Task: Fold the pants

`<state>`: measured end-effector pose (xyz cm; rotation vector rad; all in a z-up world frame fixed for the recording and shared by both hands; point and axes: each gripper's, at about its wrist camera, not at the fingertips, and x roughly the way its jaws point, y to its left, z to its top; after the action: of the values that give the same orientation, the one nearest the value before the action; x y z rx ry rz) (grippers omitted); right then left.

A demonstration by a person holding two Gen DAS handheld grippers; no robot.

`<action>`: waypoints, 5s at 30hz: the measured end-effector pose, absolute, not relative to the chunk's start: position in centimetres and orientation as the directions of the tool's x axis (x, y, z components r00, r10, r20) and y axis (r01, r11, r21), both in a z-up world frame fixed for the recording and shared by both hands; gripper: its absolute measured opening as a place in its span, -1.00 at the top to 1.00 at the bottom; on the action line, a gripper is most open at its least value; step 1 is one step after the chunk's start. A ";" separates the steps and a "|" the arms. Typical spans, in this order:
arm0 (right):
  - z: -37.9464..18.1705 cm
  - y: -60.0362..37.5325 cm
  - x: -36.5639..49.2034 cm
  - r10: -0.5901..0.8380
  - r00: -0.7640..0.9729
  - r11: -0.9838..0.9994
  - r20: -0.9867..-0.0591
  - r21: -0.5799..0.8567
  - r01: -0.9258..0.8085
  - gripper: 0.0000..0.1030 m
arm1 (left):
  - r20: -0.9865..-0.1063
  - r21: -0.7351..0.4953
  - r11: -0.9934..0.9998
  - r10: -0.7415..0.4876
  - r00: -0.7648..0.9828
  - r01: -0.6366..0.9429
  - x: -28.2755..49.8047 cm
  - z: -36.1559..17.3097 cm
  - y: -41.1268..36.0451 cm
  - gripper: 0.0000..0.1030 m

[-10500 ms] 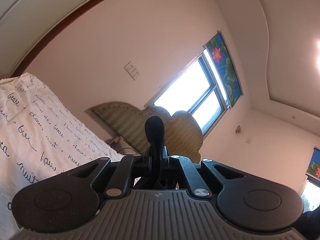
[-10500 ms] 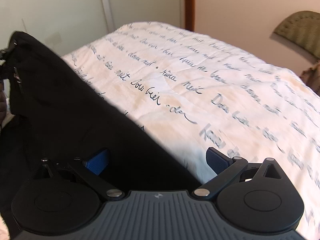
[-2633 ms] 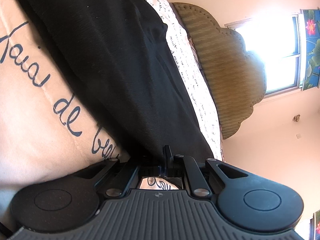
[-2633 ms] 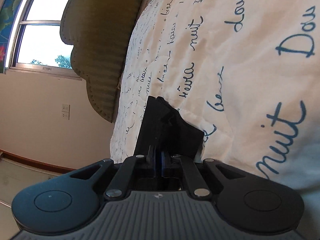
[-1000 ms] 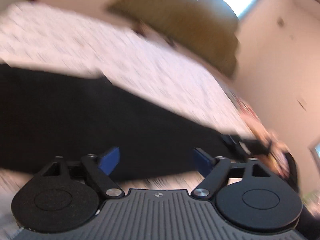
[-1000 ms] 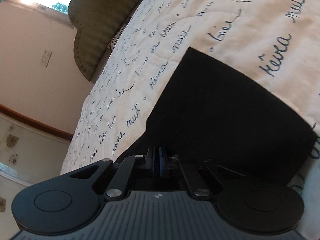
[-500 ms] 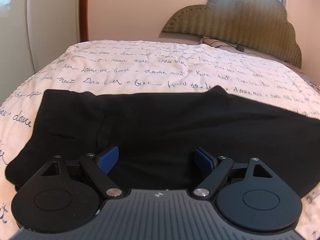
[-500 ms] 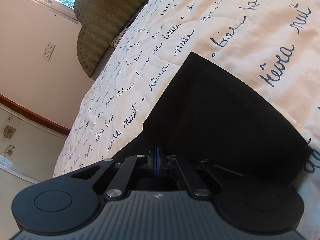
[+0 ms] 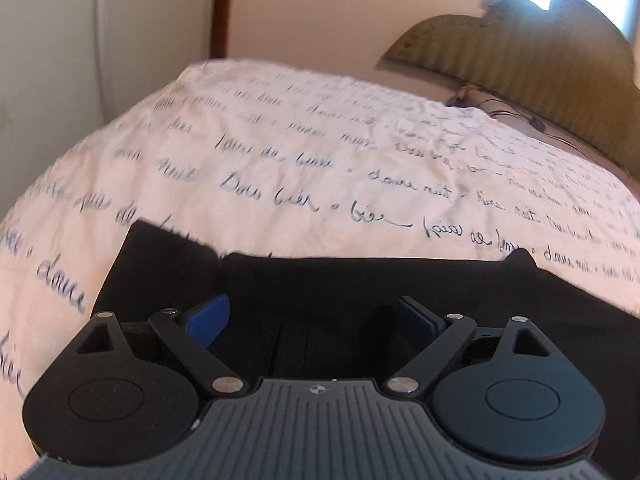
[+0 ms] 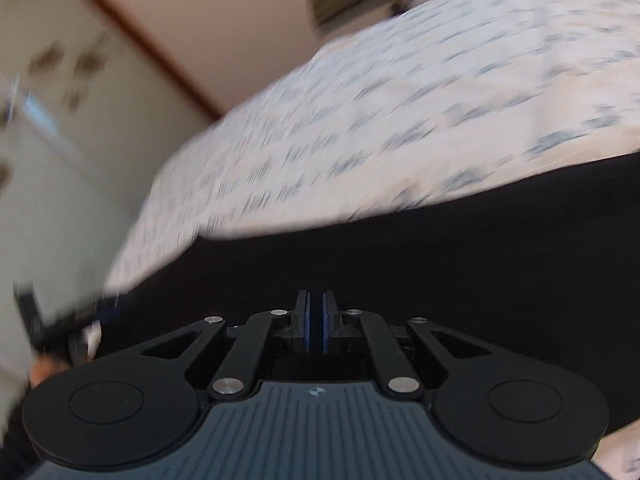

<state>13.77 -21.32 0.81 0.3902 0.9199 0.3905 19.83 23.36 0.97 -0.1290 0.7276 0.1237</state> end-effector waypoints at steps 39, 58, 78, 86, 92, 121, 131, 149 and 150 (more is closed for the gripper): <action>-2.2 -22.4 8.7 0.678 0.538 0.669 -0.502 0.724 -0.168 -0.34 | -0.641 -0.566 0.591 0.124 0.758 -0.575 4.5 -0.5 31.8 0.66; -2.6 -47.0 -1.7 0.128 0.891 0.397 -0.435 0.846 0.356 -0.38 | -0.419 -0.236 0.949 0.092 0.903 -0.207 4.3 8.2 15.2 -0.20; -5.0 -50.9 0.2 0.116 0.905 0.324 -0.410 0.877 0.356 -0.32 | -0.576 -0.116 0.955 -0.288 0.765 0.272 11.4 -2.8 -4.1 -0.62; -5.0 -50.4 1.8 0.066 0.915 0.338 -0.397 0.872 0.354 -0.24 | -0.589 -0.078 0.952 -0.283 0.757 0.295 11.4 -2.7 -4.8 -0.81; -6.3 -50.6 3.9 0.055 0.886 0.347 -0.460 0.841 0.415 0.82 | -0.587 -0.091 0.951 -0.292 0.755 0.297 11.3 -2.6 -4.7 -0.83; -7.6 -51.4 1.0 0.100 0.934 0.401 -0.344 0.873 0.279 0.77 | -0.607 -0.086 0.891 -0.402 0.685 0.446 13.4 -3.0 -13.8 -0.99; -1.1 -46.7 3.6 -0.033 0.887 0.728 -0.461 0.597 0.338 0.76 | -0.552 -0.249 0.868 -0.491 0.674 0.429 13.6 -3.1 -11.4 -0.98; -0.6 -34.2 2.8 0.007 0.904 0.986 -0.427 0.152 0.064 0.76 | -0.478 -0.788 0.571 -0.803 0.356 0.230 22.0 1.2 -18.4 -0.80; -0.9 -34.2 3.0 0.015 0.901 0.985 -0.434 0.159 0.060 0.76 | -0.487 -0.779 0.581 -0.798 0.354 0.238 22.1 1.2 -19.5 -0.74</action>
<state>2.96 -34.24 -0.91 0.1705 0.4492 -0.0234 22.05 -19.47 1.18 -0.6683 0.9916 -0.7384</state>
